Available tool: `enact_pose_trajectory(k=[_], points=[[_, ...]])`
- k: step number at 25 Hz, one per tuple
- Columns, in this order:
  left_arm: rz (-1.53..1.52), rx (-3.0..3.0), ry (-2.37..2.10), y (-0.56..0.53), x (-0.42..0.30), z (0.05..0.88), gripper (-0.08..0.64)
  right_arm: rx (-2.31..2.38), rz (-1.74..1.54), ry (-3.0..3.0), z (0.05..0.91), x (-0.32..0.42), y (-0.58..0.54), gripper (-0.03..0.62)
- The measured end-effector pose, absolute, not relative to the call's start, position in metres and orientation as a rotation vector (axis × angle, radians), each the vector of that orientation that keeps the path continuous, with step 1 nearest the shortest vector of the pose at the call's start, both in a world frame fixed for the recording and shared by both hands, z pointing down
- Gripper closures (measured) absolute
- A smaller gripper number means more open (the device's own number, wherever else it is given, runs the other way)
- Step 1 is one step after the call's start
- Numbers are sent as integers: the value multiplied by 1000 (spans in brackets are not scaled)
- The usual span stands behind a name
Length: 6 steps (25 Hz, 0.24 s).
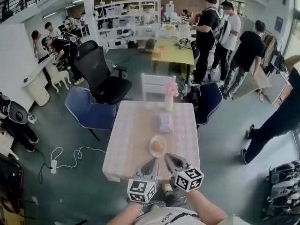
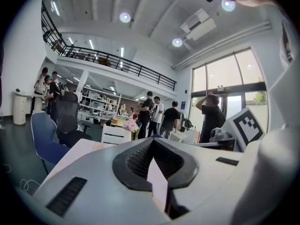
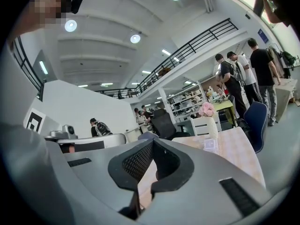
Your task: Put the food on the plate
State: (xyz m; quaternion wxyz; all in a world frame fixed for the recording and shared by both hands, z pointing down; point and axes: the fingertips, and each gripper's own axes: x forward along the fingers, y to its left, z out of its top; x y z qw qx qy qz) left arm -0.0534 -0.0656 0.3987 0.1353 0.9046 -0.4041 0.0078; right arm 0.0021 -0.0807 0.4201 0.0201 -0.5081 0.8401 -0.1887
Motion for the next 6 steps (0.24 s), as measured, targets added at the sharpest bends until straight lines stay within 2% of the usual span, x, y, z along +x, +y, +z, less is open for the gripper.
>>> enact_pose_trajectory(k=[6], points=[[16, 2617, -1173, -60, -65, 397, 554, -1578, -574, 2608, 417, -8, -76, 577]])
